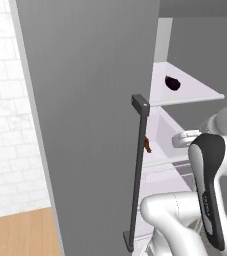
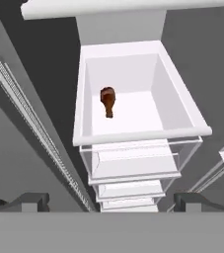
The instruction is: Place one eggplant and one chicken drumstick in each tupperware on the nearby counter, to pack two identical lunches.
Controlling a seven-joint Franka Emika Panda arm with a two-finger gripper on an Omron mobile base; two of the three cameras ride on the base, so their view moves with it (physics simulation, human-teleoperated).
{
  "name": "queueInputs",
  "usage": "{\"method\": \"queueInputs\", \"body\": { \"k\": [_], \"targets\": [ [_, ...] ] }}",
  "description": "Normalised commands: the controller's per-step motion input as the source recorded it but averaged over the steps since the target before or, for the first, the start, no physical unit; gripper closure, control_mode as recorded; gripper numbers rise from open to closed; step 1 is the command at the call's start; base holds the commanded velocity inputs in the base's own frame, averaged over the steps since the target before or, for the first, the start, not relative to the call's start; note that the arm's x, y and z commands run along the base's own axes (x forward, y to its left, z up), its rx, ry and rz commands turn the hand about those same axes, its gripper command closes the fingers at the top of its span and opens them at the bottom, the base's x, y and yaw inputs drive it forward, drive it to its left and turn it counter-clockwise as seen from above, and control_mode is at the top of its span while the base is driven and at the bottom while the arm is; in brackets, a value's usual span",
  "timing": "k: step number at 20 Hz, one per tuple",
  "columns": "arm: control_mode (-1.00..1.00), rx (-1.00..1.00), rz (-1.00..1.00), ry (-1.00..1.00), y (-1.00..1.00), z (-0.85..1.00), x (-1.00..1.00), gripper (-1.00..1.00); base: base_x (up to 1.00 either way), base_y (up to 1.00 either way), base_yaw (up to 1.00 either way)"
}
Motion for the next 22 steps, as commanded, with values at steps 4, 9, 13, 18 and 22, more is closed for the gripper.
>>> {"method": "queueInputs", "body": {
  "k": [4, 9, 13, 18, 22],
  "targets": [
    [-1.00, 0.00, 0.16, 0.00, -0.21, -0.35, 0.81, -1.00, 0.00, 0.00, 0.00],
    [-1.00, -0.04, -0.06, -0.03, 0.08, -0.65, 0.81, -1.00, 0.00, 0.00, 0.00],
    [-1.00, 0.00, 0.00, 0.00, 0.00, -0.65, 0.72, -1.00, 0.00, 0.00, 0.00],
    [-1.00, 0.03, 0.00, 0.00, 0.00, -0.32, 0.83, -1.00, 0.00, 0.00, 0.00],
    [-1.00, 0.00, 0.00, 0.10, 0.00, -0.08, 0.74, -1.00, 0.00, 0.00, 0.00]
  ]
}}
